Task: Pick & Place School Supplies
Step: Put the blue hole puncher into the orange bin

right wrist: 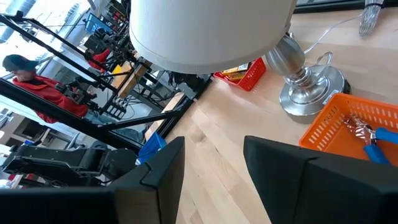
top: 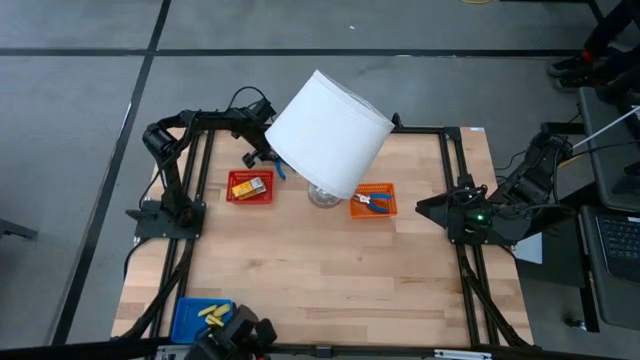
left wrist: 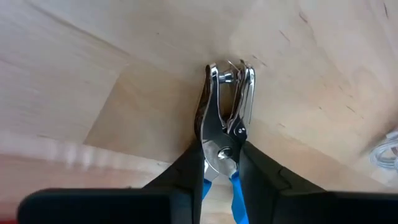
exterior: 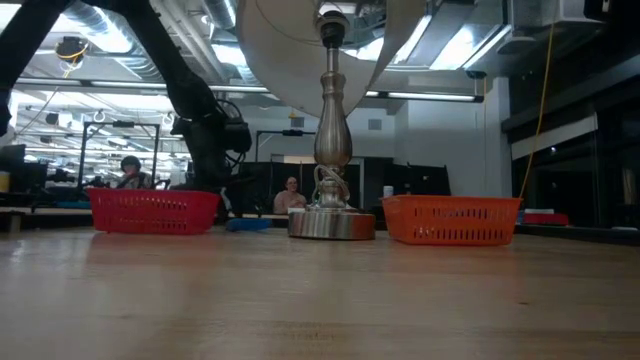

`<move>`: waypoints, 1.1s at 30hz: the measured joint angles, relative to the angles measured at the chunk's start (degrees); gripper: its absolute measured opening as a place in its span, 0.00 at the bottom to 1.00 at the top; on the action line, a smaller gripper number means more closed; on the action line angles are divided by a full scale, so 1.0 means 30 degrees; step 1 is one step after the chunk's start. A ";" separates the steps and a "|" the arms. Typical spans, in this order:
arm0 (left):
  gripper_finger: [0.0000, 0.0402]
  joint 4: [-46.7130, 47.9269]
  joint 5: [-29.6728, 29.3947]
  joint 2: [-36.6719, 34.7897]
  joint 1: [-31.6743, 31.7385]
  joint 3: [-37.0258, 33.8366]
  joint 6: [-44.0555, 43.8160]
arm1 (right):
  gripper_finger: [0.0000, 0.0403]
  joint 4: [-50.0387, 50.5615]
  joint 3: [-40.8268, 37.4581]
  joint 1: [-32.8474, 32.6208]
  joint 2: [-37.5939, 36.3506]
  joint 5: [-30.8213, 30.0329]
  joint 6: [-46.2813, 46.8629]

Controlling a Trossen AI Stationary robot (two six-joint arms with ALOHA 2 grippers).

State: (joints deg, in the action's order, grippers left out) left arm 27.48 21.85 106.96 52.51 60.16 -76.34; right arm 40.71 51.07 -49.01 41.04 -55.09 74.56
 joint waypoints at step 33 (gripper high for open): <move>0.17 0.9967 -0.6455 -1.4585 -0.1764 -0.0066 0.4489 | 0.42 -0.0566 0.0000 -0.0006 0.0073 -0.2122 -0.0137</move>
State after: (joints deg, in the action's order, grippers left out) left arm 57.38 2.48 63.20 47.22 59.96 -62.88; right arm 39.01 51.07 -49.03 41.25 -61.46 74.15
